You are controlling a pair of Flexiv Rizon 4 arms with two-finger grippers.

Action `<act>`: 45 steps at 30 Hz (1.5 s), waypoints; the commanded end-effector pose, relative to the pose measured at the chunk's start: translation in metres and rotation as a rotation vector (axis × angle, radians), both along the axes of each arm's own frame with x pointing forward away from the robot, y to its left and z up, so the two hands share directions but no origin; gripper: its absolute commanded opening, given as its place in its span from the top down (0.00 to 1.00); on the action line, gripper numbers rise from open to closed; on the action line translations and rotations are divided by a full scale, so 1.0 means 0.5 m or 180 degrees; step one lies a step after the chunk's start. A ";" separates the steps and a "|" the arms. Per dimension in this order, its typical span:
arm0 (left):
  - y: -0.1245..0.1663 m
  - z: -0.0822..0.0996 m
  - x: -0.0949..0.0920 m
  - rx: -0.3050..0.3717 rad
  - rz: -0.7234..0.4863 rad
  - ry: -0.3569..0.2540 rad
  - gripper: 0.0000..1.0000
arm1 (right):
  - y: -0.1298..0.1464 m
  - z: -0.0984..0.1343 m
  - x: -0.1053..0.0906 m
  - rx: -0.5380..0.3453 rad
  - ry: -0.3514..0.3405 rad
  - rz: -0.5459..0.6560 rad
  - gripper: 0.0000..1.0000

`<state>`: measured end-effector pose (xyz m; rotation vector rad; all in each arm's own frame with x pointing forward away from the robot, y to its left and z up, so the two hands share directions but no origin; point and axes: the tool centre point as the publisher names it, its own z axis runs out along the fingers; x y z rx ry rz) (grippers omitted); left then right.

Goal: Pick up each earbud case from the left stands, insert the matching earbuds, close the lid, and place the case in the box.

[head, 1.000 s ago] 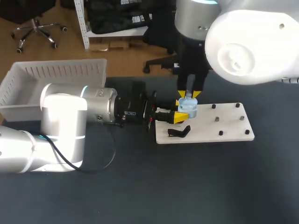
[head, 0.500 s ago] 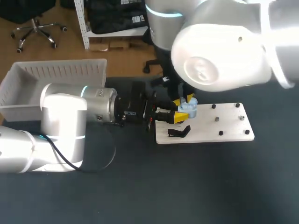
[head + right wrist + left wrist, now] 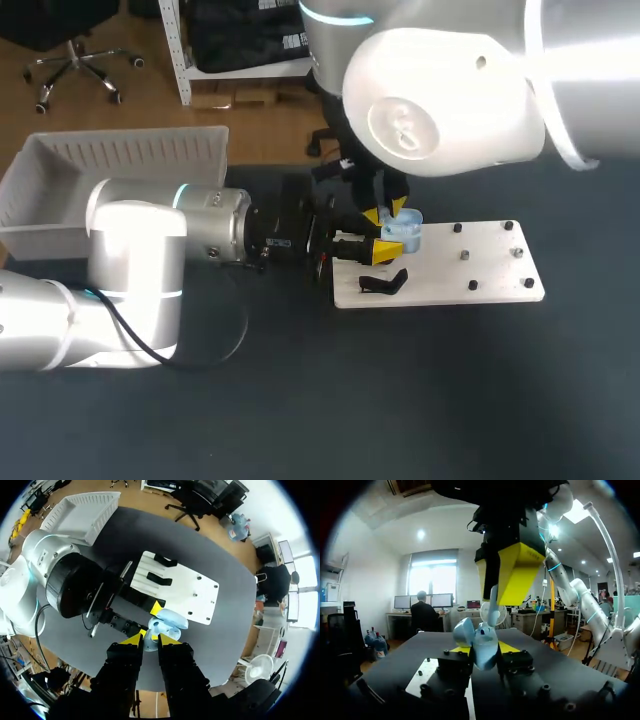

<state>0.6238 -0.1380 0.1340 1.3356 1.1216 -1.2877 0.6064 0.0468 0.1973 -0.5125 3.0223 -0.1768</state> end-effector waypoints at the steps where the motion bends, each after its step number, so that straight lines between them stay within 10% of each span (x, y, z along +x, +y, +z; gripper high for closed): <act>1: -0.001 -0.001 0.001 -0.0004 -0.0001 0.0000 1.00 | -0.013 -0.004 0.007 0.0072 0.0009 -0.0029 1.00; 45: -0.001 -0.001 0.001 -0.0004 -0.0001 0.0000 1.00 | -0.024 -0.028 0.000 0.0198 -0.0292 0.0070 1.00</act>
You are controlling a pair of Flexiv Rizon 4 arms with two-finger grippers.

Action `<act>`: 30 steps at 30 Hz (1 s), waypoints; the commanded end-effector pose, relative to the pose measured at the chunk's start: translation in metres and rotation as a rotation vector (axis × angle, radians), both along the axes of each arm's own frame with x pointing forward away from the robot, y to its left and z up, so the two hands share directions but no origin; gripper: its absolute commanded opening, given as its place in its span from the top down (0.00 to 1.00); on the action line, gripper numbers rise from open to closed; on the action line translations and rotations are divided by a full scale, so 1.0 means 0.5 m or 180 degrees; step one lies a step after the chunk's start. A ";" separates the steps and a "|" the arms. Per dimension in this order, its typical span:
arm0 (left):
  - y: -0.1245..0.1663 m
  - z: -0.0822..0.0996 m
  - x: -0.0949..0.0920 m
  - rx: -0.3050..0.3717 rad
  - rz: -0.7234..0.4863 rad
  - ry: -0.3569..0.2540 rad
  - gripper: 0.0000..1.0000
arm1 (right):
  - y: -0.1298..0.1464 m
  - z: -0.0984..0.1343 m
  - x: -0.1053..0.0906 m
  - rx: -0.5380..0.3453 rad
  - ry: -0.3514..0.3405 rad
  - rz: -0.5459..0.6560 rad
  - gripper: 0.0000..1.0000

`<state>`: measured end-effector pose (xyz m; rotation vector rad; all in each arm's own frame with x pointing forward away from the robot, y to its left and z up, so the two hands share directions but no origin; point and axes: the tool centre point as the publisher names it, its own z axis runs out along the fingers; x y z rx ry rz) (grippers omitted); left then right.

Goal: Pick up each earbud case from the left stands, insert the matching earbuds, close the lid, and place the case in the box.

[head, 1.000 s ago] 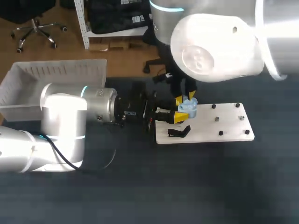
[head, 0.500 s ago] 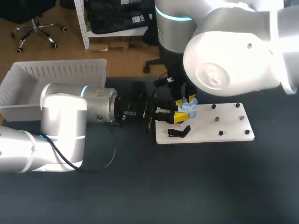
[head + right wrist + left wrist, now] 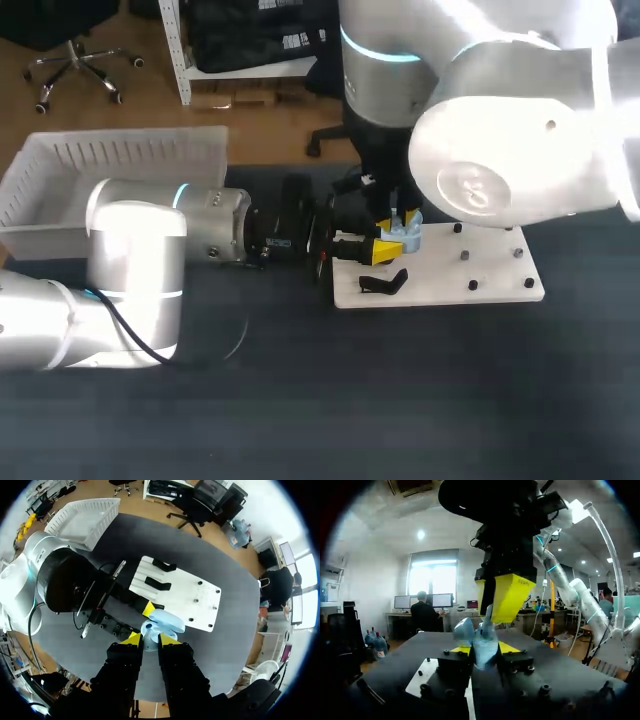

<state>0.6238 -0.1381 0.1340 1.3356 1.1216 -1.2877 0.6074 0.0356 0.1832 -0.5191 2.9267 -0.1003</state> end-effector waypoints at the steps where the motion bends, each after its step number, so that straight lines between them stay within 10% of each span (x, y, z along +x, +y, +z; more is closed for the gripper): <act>1: -0.001 -0.001 0.001 -0.0004 -0.0001 0.0000 1.00 | -0.001 0.000 -0.002 -0.0012 -0.0018 0.0002 1.00; 30: -0.001 -0.001 0.001 -0.0004 -0.0001 0.0000 1.00 | 0.003 -0.010 0.013 -0.0005 -0.0001 0.0007 1.00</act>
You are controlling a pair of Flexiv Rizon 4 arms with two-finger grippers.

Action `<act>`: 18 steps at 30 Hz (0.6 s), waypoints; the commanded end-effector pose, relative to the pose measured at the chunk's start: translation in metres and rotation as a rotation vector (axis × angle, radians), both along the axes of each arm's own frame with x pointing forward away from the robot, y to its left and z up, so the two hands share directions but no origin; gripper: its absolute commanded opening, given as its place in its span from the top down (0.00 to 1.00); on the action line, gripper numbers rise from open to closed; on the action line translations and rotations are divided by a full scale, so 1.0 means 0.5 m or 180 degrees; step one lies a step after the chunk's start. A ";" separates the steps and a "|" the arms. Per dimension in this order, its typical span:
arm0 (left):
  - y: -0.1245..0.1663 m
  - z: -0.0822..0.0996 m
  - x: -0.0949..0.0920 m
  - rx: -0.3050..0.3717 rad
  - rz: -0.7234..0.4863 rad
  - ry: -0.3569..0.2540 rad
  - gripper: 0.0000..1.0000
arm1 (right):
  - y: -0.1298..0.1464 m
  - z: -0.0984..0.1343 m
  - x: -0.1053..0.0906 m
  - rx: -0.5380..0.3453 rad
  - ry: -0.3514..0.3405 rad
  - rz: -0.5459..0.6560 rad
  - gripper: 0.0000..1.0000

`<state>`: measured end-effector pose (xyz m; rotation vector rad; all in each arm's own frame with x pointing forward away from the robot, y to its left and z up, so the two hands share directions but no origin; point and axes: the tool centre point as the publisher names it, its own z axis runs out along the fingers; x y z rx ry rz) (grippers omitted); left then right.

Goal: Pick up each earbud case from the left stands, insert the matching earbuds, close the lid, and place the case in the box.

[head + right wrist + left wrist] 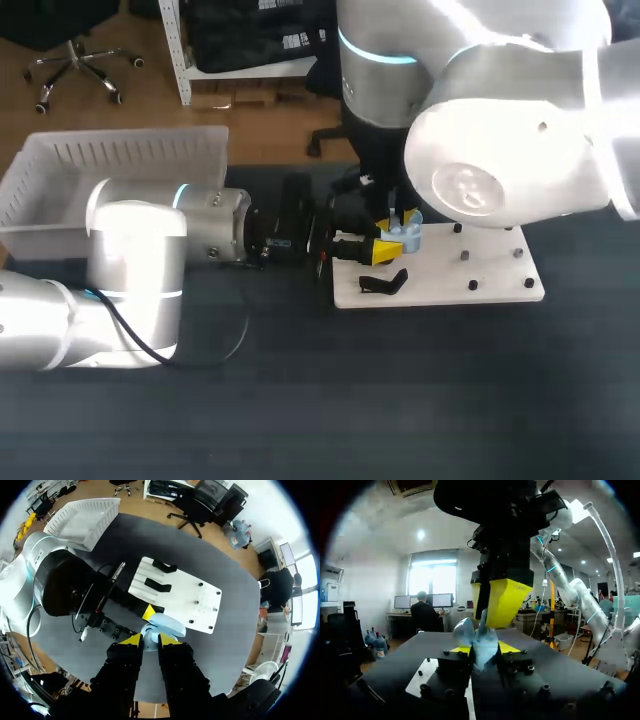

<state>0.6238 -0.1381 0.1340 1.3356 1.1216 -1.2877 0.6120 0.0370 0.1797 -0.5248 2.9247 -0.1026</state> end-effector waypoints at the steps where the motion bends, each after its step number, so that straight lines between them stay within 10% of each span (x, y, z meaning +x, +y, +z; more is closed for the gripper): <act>1: -0.001 -0.001 0.001 -0.0004 -0.0001 0.0000 1.00 | 0.000 -0.004 0.005 0.0002 0.0003 -0.0009 1.00; 18: -0.001 -0.001 0.001 -0.0004 -0.0001 0.0000 1.00 | 0.000 -0.015 0.008 0.0023 0.0064 0.0018 1.00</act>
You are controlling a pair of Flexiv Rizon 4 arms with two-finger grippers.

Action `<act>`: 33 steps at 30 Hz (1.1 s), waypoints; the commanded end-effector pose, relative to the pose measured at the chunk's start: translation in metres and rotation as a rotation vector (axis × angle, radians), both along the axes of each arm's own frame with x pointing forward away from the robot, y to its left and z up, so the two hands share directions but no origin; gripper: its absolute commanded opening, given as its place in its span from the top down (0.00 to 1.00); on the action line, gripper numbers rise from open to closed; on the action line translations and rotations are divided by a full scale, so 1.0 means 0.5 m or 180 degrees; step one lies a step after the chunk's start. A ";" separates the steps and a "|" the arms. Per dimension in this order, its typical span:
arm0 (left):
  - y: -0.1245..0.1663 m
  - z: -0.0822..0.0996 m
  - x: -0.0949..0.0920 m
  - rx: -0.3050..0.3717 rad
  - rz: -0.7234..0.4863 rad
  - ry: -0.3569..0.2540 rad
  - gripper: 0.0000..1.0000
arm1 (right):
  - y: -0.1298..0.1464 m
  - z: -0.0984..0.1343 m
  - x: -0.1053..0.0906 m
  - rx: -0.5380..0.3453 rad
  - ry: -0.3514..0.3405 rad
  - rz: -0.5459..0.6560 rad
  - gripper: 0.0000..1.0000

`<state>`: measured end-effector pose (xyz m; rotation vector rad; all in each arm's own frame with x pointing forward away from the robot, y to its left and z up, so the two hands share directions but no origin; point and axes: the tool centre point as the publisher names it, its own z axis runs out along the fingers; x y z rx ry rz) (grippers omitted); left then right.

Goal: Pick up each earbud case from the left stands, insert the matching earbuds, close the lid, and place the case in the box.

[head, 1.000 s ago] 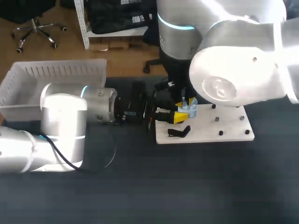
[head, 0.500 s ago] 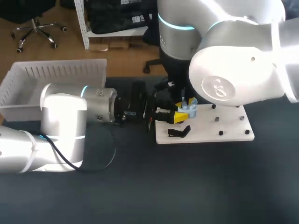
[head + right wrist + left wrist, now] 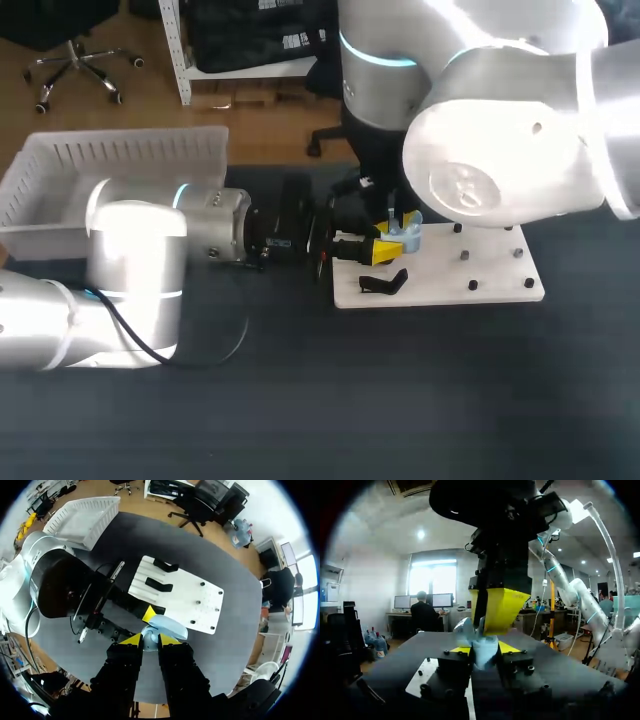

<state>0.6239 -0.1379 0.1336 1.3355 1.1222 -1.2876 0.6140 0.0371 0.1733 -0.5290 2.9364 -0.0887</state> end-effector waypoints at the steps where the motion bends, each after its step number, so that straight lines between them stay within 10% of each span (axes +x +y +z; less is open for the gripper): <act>1: -0.001 0.000 0.001 -0.0005 -0.0002 -0.0001 1.00 | 0.000 -0.003 0.004 -0.0005 0.0026 0.0020 1.00; 6: -0.001 0.000 0.001 -0.0005 -0.0002 -0.0001 1.00 | 0.000 -0.003 0.003 -0.0018 0.0047 0.0067 1.00; 12: -0.001 0.000 0.001 -0.0005 -0.0002 -0.0001 1.00 | -0.005 0.004 0.001 0.0065 0.0064 0.0120 0.13; 14: -0.001 0.000 0.001 -0.0005 -0.0002 -0.0001 1.00 | -0.007 0.006 0.001 0.0091 0.0069 0.0129 0.00; 22: -0.001 0.000 0.001 -0.0005 -0.0002 -0.0001 1.00 | -0.029 0.053 -0.004 0.0231 -0.0058 0.0103 0.00; 33: -0.001 0.000 0.001 -0.0005 -0.0002 -0.0001 1.00 | -0.109 0.046 0.099 0.0367 -0.0061 -0.0912 0.00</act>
